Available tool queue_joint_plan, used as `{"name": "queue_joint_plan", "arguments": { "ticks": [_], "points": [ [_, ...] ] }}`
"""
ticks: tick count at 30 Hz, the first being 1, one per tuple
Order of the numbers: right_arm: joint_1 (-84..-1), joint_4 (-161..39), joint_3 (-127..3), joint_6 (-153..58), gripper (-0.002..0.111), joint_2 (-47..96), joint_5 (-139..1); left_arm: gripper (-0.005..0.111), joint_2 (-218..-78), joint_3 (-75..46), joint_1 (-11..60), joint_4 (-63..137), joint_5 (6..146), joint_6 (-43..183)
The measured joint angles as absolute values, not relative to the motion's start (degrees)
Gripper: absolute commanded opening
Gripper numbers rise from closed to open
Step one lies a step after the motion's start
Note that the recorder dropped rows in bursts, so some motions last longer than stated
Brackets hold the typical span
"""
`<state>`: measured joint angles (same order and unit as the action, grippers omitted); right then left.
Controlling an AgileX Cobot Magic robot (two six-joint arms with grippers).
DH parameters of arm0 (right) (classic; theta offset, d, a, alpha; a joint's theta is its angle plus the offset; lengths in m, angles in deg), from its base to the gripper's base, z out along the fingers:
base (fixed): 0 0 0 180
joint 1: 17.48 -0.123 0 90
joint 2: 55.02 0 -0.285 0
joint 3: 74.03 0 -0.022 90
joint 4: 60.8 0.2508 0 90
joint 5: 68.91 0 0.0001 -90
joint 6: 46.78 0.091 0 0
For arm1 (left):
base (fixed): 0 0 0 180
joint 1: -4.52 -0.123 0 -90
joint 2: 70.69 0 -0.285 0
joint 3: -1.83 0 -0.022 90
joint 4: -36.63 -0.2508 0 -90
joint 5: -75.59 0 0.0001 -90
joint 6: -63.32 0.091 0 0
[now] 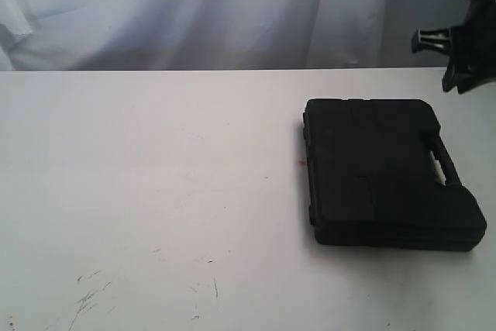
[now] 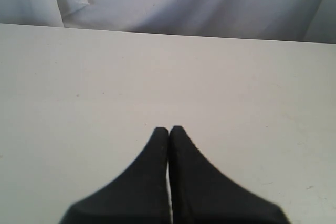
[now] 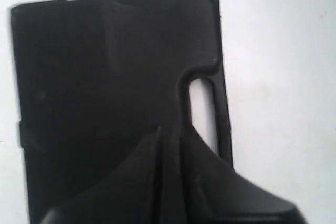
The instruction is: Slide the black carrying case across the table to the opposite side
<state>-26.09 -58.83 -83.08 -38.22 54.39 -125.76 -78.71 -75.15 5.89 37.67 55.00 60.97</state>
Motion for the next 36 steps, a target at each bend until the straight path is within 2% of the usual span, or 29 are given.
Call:
{"name": "queue_joint_plan", "arguments": {
  "ticks": [8,25,36],
  "points": [
    [-27.5,-55.0,-79.4,-40.3,0.000,39.7,-122.8,0.000,-78.7,-75.1,5.9,37.7,55.0,61.0],
    [-27.7,-39.0,-49.7,-51.7,0.000,5.9,-104.1,0.000,-78.7,-75.1,5.9,37.7,55.0,61.0],
    [-27.7,-38.7,-47.7,-51.7,0.000,-7.9,-105.5,0.000,-78.7,-75.1,5.9,37.7,55.0,61.0]
  ]
}}
